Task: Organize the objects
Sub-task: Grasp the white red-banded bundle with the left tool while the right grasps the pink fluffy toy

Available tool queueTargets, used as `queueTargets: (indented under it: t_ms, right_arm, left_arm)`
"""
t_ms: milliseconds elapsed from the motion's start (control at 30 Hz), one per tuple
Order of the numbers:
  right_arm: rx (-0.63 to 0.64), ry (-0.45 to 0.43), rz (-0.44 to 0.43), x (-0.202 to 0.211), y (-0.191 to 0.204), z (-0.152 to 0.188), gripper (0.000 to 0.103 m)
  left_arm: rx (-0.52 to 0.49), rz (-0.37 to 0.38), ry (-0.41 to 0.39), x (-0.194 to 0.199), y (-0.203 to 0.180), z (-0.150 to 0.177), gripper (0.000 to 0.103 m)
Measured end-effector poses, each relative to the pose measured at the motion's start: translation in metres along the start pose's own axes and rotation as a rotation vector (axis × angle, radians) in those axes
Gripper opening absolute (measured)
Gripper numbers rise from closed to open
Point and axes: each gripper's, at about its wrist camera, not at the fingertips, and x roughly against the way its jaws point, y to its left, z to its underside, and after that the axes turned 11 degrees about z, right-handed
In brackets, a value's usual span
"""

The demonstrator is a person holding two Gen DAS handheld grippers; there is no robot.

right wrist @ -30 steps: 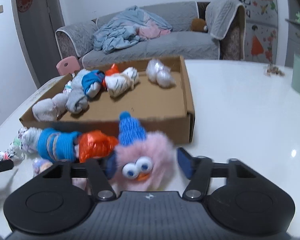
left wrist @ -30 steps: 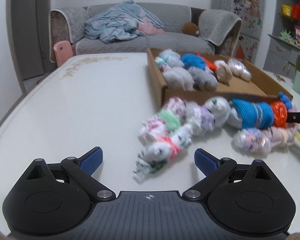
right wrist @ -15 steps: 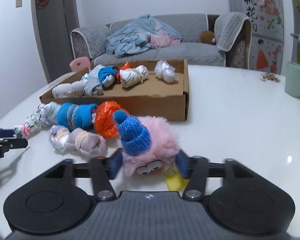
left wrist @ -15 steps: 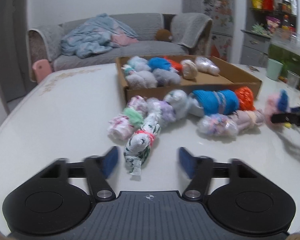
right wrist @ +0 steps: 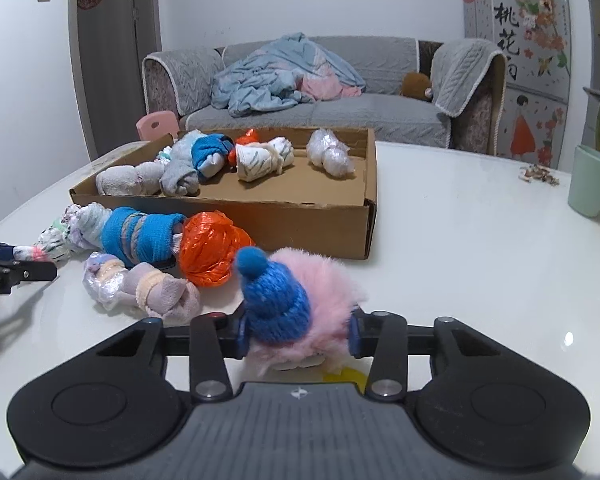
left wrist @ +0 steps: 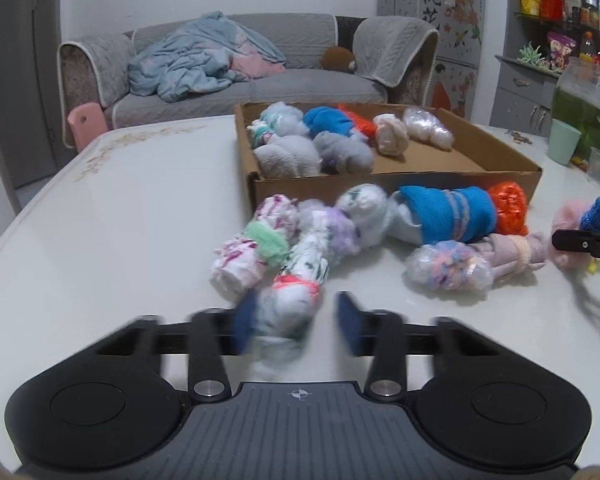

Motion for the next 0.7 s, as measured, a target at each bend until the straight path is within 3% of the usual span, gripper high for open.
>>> queueTargets:
  t_ms: [400,700]
  right_arm:
    - [-0.024,-0.023,-0.032,0.034,-0.02,0.005,0.036]
    - [-0.016,-0.115,-0.036,0.056,-0.038,-0.047,0.036]
  left_arm:
    - [-0.031,0.032,-0.065,0.047,-0.021,0.011,0.032]
    - [-0.103,0.036,-0.154,0.082,-0.035,-0.041,0.032]
